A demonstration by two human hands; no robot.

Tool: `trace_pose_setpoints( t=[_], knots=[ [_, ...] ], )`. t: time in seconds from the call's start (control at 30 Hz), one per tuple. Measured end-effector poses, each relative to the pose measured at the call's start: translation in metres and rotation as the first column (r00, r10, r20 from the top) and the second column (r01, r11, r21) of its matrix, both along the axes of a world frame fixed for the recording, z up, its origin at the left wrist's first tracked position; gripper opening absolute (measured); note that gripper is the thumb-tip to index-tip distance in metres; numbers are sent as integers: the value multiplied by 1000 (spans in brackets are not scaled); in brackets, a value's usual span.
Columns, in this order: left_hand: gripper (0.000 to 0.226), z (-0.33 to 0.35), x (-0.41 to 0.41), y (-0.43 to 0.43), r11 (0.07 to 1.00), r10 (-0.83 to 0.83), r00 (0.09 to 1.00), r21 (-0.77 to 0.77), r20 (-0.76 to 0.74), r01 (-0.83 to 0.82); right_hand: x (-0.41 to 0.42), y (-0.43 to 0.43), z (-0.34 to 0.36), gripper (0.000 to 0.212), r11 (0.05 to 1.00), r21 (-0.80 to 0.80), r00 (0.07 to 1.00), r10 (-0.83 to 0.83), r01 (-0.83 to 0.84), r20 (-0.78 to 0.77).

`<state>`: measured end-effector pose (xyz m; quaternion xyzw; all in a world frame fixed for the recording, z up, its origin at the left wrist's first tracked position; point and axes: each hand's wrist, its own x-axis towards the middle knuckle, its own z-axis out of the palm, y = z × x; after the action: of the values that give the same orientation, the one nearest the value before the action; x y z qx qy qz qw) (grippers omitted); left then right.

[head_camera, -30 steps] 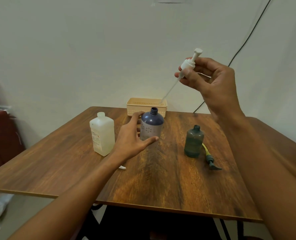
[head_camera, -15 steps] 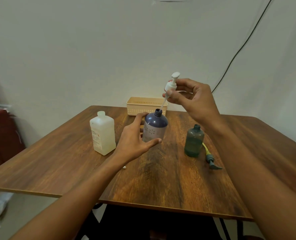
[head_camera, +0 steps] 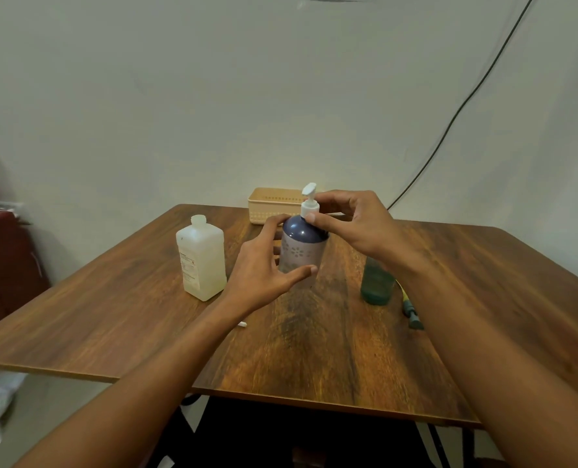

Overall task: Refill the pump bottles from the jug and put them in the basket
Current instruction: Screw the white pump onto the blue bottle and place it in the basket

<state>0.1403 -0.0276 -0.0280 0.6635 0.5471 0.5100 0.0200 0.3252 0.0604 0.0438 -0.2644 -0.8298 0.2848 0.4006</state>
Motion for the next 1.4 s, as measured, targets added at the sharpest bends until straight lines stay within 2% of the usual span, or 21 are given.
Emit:
trace_pose_setpoints(
  t=[0.3,0.43,0.53,0.6,0.67,0.77,0.8,0.9,1.0,1.07,1.17,1.27,1.4],
  knots=[
    [94,1,2,-1,1000,-13,1000,-8,-1,13,-1,3,-8,22,999,-34,995,-16,13,-94],
    [94,0,5,-1,1000,-17,1000,-13,-7,17,-7,4,-12,43,997,-27,993,-74,72,-87],
    [95,1,6,-2,1000,-11,1000,-14,6,11,-5,6,-9,52,993,-116,999,-11,7,-40],
    [94,2,5,-2,1000,-18,1000,-9,5,18,-1,7,-5,47,976,-199,995,70,-84,-78],
    [93,2,5,-2,1000,-17,1000,-12,5,17,2,8,-1,38,970,-200,989,124,-138,-81],
    [94,3,5,-3,1000,-12,1000,-10,-6,12,1,9,0,26,988,-135,995,72,-80,-69],
    [95,2,5,-3,1000,-17,1000,-8,-11,17,-1,9,0,28,991,-124,996,39,-49,-83],
    [96,1,6,-1,1000,-19,1000,-12,-14,18,-11,9,-5,53,995,-98,996,-36,28,-80],
    [95,0,7,1,1000,-9,1000,-11,-3,9,-13,8,-6,63,977,-208,996,37,-54,-86],
    [95,0,7,2,1000,-14,1000,-7,-10,14,-6,9,-3,50,943,-283,981,147,-177,-126],
    [95,0,5,3,1000,-22,1000,-2,-14,22,1,12,1,25,933,-245,964,245,-263,-104],
    [96,0,5,3,1000,-27,1000,5,-12,27,-3,13,3,21,966,-200,982,144,-167,-121],
    [96,-1,8,2,1000,-24,999,-8,-32,24,-15,7,-1,51,982,-188,989,-27,-2,-148]
  ],
)
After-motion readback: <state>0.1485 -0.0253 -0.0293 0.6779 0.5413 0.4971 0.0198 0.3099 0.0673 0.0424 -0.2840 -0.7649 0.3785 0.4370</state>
